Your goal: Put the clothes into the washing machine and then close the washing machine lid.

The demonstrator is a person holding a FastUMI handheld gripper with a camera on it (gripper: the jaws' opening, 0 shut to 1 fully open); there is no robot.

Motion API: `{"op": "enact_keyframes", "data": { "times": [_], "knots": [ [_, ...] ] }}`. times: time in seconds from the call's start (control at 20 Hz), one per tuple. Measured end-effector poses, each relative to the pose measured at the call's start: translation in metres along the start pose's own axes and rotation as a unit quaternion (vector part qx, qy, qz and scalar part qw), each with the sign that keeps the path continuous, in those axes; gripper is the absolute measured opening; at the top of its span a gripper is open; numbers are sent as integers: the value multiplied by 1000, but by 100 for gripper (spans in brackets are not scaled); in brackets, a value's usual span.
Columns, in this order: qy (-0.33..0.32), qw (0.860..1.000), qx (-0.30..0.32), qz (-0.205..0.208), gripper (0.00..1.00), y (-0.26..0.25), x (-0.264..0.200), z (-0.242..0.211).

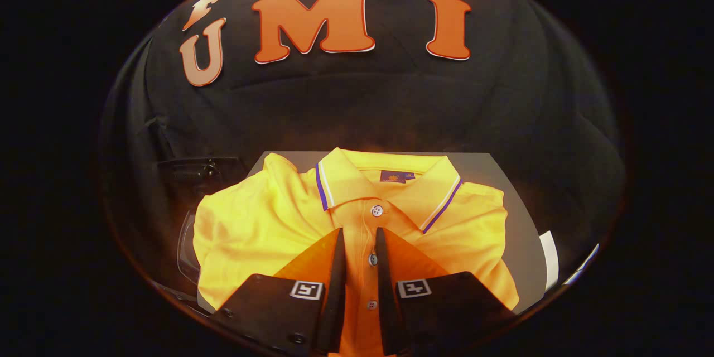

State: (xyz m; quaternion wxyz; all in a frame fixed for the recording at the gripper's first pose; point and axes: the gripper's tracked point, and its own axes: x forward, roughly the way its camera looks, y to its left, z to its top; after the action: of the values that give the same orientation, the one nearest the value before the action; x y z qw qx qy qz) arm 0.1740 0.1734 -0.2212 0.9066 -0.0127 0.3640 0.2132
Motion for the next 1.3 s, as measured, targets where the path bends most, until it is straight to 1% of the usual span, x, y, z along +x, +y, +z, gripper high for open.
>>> {"op": "enact_keyframes", "data": {
  "times": [0.05, 0.1, 0.25, 0.3, 0.35, 0.45, 0.7, 0.85, 1.05, 1.15, 1.3],
  "knots": [
    [-8, 1000, 4, 5, 30, 0, -3, 2],
    [-16, 1000, 15, 8, 20, -1, -2, 1],
    [-59, 996, 71, 17, 9, -1, -7, 7],
    [-75, 994, 78, 24, 8, -1, -13, 9],
    [-105, 990, 87, 29, 8, 0, -21, 19],
    [-144, 985, 90, 42, 8, 1, -41, 32],
    [-204, 972, 89, 76, 8, 14, -106, 56],
    [-230, 966, 83, 80, 8, 24, -135, 59],
    [-265, 960, 44, 84, 8, 44, -166, 65],
    [-275, 955, 36, 106, 8, 65, -178, 70],
    [-279, 949, 43, 138, 8, 93, -188, 71]
  ]
}}
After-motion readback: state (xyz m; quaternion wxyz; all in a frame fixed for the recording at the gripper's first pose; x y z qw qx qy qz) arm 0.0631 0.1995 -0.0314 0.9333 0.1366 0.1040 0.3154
